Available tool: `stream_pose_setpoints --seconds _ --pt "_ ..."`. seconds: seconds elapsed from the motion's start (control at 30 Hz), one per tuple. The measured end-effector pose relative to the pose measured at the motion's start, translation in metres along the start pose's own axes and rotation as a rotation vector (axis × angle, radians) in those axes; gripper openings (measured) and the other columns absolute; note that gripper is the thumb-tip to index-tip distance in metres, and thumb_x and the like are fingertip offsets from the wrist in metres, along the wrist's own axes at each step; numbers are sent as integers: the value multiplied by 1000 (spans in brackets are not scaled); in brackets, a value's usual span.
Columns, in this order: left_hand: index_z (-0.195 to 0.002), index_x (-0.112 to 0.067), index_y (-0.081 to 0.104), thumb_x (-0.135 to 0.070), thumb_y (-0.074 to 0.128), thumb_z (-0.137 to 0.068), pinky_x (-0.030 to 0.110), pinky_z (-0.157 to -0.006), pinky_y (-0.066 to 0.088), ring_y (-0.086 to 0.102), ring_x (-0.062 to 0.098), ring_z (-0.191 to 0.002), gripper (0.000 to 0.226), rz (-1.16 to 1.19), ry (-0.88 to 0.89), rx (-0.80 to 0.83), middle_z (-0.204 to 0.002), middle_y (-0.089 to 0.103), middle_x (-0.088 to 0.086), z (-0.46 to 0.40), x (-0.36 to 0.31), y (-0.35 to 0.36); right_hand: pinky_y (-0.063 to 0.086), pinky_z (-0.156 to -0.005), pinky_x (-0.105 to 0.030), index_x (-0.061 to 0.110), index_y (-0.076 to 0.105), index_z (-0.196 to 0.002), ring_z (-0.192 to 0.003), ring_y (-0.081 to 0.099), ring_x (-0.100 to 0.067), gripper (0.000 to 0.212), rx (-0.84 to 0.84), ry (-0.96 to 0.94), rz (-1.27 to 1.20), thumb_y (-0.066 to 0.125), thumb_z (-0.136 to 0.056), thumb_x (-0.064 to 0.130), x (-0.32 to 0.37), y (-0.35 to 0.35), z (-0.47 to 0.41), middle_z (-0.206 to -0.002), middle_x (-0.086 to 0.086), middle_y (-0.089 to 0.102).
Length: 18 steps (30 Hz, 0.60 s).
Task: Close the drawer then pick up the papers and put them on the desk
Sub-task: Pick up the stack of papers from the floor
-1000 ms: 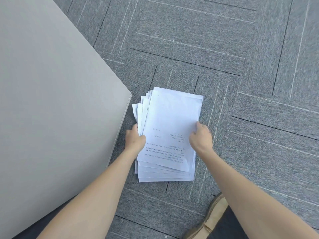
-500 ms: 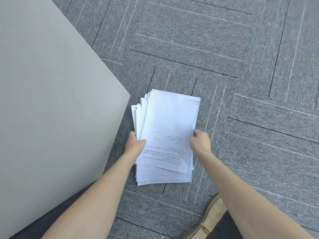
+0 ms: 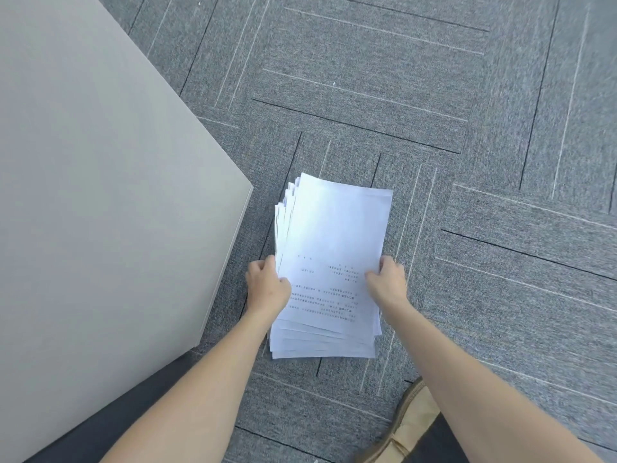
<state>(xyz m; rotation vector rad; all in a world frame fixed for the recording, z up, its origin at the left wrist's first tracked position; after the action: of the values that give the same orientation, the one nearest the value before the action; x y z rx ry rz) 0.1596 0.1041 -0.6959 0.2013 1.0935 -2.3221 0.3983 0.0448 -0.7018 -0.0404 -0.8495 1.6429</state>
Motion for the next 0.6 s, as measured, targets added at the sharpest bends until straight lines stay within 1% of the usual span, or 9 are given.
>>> stream_pose_setpoints --seconds 0.07,0.1,0.17,0.23,0.3,0.37,0.43,0.53,0.6 --pt "-126 -4 48 -2 49 -87 32 -85 36 40 33 -120 39 -20 8 2 -132 38 16 0 -2 1 48 -73 -35 8 48 -125 -89 59 -24 32 30 24 -67 48 -93 8 -2 1 -1 -120 -10 57" --pt "-124 -6 47 -1 48 -87 31 -81 37 45 34 -115 38 13 -9 13 -131 38 16 1 -3 0 49 -77 -38 11 45 -128 -94 60 -26 36 54 44 -108 48 -93 8 -3 3 0 -117 -8 60" --pt "-120 -10 48 -2 47 -86 31 -72 41 54 34 -99 35 103 -51 29 -127 38 15 1 -5 -2 46 -77 -37 15 41 -129 -96 59 -25 38 101 75 -164 47 -92 7 -4 7 3 -113 -3 59" --pt "-119 -13 48 -2 48 -84 32 -68 44 57 32 -88 37 166 -73 22 -124 42 14 -1 -6 -4 49 -82 -40 15 45 -122 -100 59 -25 32 137 90 -189 46 -92 6 -6 13 5 -112 -1 60" --pt "-122 -19 45 -6 52 -80 34 -72 50 61 31 -88 44 227 -86 17 -121 52 11 -2 -6 -5 52 -92 -47 17 50 -115 -105 63 -25 29 170 93 -231 47 -90 3 -8 17 6 -112 -1 65" --pt "-127 -23 39 -12 57 -77 41 -88 52 62 32 -97 55 246 -140 27 -114 59 2 -2 -4 -7 53 -95 -49 20 53 -111 -105 65 -25 31 189 79 -264 46 -89 1 -11 18 5 -110 0 67" --pt "-127 -25 39 -19 60 -72 46 -97 49 62 33 -102 59 232 -212 48 -107 62 0 -3 4 -7 55 -92 -47 21 55 -109 -100 67 -24 32 200 61 -304 46 -89 -1 -11 14 7 -107 -1 68" --pt "-105 -28 51 -29 59 -59 47 -93 53 63 32 -101 47 289 -282 88 -107 67 3 -10 19 -4 54 -76 -34 19 55 -107 -82 64 -16 31 223 64 -354 45 -91 -6 -10 8 11 -102 -3 68" --pt "-95 -27 59 -31 60 -58 48 -92 54 62 31 -105 37 340 -289 113 -105 69 2 -11 22 -5 55 -72 -35 17 55 -110 -82 65 -18 31 249 86 -397 45 -92 -6 -10 5 12 -105 -6 69"
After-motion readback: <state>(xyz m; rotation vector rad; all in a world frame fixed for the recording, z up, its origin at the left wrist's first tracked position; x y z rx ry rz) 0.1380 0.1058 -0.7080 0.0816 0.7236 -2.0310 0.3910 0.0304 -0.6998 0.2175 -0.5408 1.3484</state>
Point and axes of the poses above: each hand's wrist, its own z-axis away from the middle knuckle, its own y-axis out of the palm, x = y × z, the point moved 5 cm from there along -z, towards the middle knuckle
